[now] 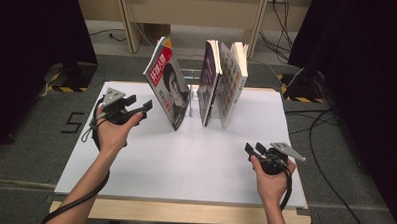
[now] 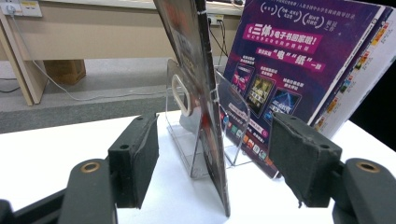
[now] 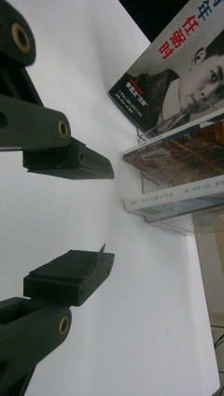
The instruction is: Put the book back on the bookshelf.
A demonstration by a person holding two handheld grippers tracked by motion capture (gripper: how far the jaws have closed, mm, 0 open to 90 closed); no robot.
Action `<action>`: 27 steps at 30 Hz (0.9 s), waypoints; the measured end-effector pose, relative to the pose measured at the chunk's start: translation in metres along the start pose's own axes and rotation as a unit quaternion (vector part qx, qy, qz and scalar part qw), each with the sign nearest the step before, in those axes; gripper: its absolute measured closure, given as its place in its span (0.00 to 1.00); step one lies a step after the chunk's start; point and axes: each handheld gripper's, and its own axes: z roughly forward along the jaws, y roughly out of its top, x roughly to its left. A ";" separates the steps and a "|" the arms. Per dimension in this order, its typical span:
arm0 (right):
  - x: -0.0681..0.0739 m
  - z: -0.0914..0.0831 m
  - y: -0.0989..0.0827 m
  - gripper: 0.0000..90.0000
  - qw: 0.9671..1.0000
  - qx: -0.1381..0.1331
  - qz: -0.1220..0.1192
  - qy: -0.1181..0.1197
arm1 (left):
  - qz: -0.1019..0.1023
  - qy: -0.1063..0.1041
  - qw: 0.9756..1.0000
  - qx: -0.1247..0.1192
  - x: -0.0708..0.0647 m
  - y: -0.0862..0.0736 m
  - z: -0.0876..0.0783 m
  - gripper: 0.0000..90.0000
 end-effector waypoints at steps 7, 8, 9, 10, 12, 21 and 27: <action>0.000 0.000 0.000 0.59 1.000 0.000 -0.001 0.000 | -0.007 -0.007 1.000 0.012 0.003 -0.010 -0.010 0.36; 0.000 0.000 0.000 0.59 1.000 0.000 -0.001 0.000 | -0.008 -0.007 1.000 0.013 0.004 -0.011 -0.011 0.36; 0.000 0.000 0.000 0.59 1.000 0.000 -0.001 0.000 | -0.006 -0.005 1.000 0.014 0.005 -0.013 -0.013 0.36; 0.000 0.000 0.000 0.59 1.000 0.000 -0.001 0.000 | -0.006 -0.004 1.000 0.015 0.006 -0.014 -0.015 0.36; 0.000 0.000 0.000 0.59 1.000 0.000 -0.001 -0.001 | -0.009 -0.005 1.000 0.018 0.008 -0.018 -0.018 0.36; 0.000 0.000 -0.001 0.59 1.000 0.002 -0.003 -0.001 | -0.013 -0.003 1.000 0.027 0.016 -0.034 -0.031 0.36; 0.001 0.001 -0.001 0.59 1.000 0.003 -0.002 -0.001 | -0.010 -0.001 0.999 0.030 0.021 -0.042 -0.039 0.36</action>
